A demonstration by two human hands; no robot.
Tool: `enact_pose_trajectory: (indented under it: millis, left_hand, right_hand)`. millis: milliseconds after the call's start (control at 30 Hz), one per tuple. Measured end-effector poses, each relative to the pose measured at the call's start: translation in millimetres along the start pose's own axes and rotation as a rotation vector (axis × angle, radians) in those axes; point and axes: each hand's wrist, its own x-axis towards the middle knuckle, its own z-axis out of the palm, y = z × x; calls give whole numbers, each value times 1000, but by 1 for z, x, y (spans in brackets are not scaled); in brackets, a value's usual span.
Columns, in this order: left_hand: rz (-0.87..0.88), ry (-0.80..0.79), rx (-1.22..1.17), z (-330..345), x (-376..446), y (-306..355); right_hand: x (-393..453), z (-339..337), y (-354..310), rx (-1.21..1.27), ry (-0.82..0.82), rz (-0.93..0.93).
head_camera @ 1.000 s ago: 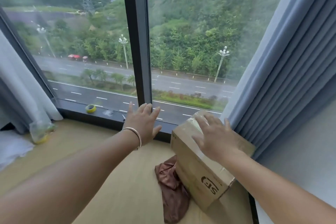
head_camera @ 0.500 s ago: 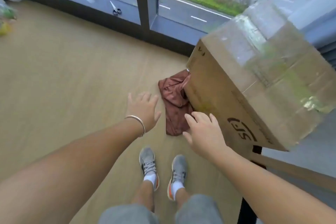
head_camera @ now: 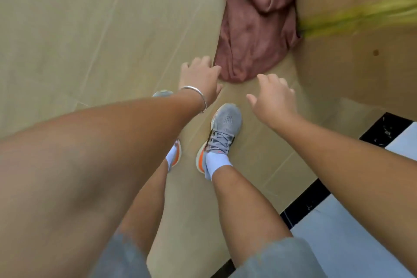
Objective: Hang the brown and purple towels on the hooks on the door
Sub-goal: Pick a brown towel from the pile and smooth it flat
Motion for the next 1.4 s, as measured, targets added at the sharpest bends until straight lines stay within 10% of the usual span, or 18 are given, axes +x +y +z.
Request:
enact_pose_trajectory:
  millis: [367, 900, 1400]
  left_hand:
    - [148, -19, 120, 94, 125, 13]
    - [117, -38, 85, 88, 102, -37]
    - [-131, 170, -42, -135, -68, -139]
  right_hand:
    - [140, 88, 17, 211, 49, 338]
    - [149, 88, -31, 396, -51, 516]
    - [22, -140, -168, 554, 26, 102]
